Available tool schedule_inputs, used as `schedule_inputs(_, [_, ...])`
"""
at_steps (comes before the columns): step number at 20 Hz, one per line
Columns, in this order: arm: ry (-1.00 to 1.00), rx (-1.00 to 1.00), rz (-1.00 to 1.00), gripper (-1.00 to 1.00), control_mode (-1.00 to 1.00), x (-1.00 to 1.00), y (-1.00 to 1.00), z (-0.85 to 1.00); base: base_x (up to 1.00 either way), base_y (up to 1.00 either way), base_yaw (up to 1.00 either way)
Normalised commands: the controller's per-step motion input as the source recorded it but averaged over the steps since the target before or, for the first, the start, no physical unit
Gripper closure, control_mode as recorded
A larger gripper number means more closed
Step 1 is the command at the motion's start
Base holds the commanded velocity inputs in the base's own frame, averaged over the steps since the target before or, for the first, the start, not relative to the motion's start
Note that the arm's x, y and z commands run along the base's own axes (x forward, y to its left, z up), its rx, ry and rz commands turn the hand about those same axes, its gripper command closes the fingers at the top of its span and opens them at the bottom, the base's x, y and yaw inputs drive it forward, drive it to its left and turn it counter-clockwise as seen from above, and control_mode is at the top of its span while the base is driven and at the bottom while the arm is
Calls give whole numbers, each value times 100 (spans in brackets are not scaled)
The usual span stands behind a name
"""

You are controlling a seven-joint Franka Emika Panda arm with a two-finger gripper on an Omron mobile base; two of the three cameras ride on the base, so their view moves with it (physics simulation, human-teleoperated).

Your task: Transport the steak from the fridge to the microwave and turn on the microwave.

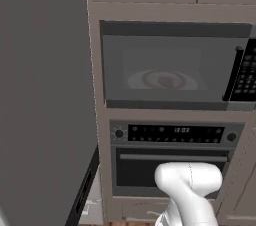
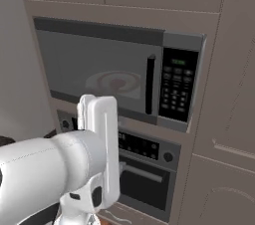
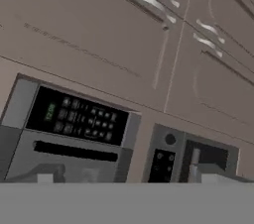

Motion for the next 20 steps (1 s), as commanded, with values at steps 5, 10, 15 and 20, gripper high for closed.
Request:
schedule_inputs(5, [1,39,8,-100,-100,-14,1,23,0,0,0])
schedule_inputs(10, [-12,16,1,-100,-100,-22,31,-23,0,0,0])
schedule_inputs(15, [-7,6,0,-100,-100,-6,39,-49,0,0,0])
schedule_inputs(20, [0,3,2,-100,-100,33,37,-21,0,0,0])
